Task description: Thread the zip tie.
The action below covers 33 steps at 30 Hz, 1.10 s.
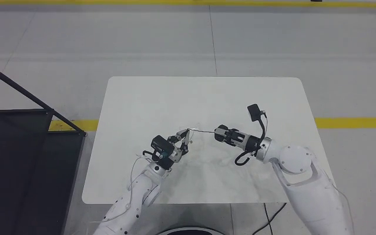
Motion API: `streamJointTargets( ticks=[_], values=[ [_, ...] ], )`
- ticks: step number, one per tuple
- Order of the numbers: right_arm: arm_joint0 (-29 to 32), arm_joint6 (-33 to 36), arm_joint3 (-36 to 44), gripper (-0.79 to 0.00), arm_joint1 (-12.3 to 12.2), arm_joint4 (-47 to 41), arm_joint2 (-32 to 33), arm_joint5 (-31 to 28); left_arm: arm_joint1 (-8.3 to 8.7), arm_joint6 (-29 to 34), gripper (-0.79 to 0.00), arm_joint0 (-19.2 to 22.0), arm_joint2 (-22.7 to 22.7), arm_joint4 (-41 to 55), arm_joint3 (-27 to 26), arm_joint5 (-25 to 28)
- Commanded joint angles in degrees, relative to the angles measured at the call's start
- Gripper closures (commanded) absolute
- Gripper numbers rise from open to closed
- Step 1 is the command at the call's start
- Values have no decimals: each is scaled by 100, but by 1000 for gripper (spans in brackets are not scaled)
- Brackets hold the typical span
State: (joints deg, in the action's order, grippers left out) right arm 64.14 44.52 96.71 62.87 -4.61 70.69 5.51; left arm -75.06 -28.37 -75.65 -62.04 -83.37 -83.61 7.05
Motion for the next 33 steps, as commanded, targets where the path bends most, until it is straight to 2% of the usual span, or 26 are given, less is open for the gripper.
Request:
streamJointTargets(
  ticks=[1,33],
  values=[
    [0,9,5,0,-2,14,-1,-1,-2,0,0,-3,-6,-6,-2,6],
    [-58,5,-30,0,-3,22,-50,60,-31,-3,0,0,-42,-45,32,63]
  ],
)
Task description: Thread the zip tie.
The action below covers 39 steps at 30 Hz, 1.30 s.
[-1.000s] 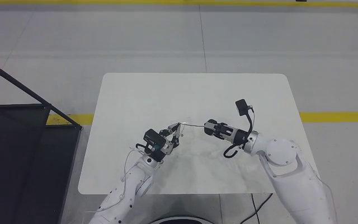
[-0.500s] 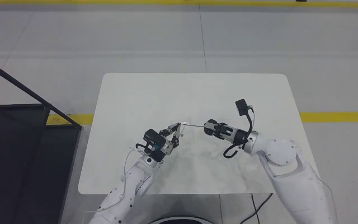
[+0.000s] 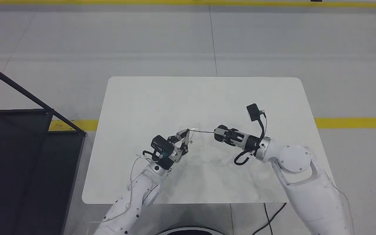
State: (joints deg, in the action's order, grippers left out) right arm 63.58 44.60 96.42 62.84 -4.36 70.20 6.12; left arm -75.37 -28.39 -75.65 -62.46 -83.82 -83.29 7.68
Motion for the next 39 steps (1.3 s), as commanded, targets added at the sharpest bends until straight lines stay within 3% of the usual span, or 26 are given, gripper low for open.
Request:
streamJointTargets(
  ticks=[1,23,32,39],
  values=[
    [-2,-3,-2,0,0,-3,-2,-1,0,0,0,0,0,0,0,0],
    [25,-121,-14,0,28,-309,-13,-278,0,0,0,0,0,0,0,0],
    [179,-226,160,0,-51,457,174,-64,0,0,0,0,0,0,0,0],
    [201,-302,177,0,-52,471,198,-29,0,0,0,0,0,0,0,0]
  ],
)
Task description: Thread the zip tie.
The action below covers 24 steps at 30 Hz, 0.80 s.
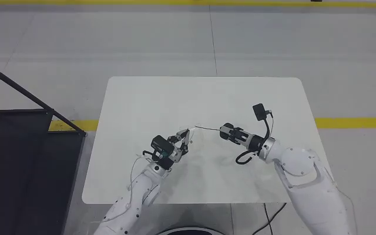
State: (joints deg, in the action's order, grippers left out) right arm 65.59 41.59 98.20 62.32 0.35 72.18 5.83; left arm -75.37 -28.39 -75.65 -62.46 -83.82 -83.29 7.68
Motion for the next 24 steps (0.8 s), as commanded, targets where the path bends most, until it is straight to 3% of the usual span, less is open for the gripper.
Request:
streamJointTargets(
  ticks=[1,17,24],
  values=[
    [0,-2,0,0,0,0,0,0,0,0,0,0,0,0,0,0],
    [13,-38,1,0,1,-3,4,0,0,0,0,0,0,0,0,0],
    [470,-305,383,0,-28,188,109,-194,0,0,0,0,0,0,0,0]
  ],
)
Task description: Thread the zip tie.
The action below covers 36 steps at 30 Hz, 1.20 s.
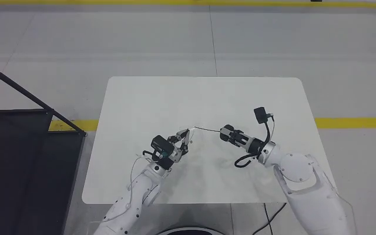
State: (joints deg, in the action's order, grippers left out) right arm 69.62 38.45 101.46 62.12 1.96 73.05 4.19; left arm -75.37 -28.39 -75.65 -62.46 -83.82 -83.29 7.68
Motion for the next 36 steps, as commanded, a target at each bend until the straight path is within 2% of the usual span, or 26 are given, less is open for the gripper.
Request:
streamJointTargets(
  ticks=[1,7,13,36],
  values=[
    [131,8,110,0,-15,38,50,-51,0,0,0,0,0,0,0,0],
    [384,-44,293,0,-20,-205,144,-18,0,0,0,0,0,0,0,0],
    [264,-49,290,0,9,-271,4,212,0,0,0,0,0,0,0,0],
    [26,-70,109,0,69,-423,-199,316,0,0,0,0,0,0,0,0]
  ],
)
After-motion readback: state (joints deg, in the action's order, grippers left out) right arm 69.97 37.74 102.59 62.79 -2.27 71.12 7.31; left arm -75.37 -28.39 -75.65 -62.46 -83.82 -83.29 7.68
